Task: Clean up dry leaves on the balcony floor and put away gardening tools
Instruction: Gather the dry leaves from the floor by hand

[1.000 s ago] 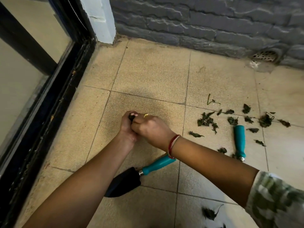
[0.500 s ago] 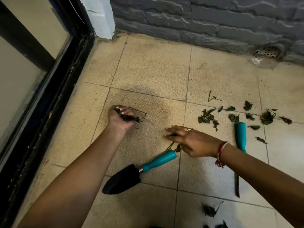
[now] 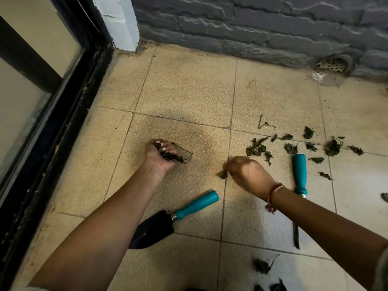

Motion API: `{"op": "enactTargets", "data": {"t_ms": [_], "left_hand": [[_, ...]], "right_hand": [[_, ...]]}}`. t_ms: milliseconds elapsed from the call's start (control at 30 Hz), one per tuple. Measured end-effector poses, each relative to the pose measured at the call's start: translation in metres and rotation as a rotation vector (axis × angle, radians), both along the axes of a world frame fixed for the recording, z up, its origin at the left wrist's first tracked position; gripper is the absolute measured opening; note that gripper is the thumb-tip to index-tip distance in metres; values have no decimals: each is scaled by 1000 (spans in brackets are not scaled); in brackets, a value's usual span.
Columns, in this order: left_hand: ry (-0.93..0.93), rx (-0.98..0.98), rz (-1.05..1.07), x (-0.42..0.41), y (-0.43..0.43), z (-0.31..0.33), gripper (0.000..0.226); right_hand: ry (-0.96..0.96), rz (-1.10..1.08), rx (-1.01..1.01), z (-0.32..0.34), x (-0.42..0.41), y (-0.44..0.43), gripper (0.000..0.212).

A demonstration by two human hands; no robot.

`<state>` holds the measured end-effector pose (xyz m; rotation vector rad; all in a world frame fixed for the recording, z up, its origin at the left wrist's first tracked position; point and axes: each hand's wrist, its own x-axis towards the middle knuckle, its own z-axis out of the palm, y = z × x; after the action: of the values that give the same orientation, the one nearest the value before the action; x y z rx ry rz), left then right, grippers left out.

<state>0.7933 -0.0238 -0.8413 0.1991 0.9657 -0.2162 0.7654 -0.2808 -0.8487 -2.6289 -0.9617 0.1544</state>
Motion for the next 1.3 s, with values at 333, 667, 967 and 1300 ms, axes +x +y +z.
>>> {"op": "enactTargets", "data": {"t_ms": [333,667,967,1300], "left_hand": [[48,147,-187,-8,-42,8,47],[-20,75,-130,-2,-54,13,33],[-84,111,-134,-6,-52,33,54],[-68,119,-61,1,-40,32,46]], "right_hand": [[665,-607,711,68,20,106,14],[161,-378,280,59,10,120,24],[-109,-99,63,57,7,123,21],[373,-506,568,81,35,98,16]]}}
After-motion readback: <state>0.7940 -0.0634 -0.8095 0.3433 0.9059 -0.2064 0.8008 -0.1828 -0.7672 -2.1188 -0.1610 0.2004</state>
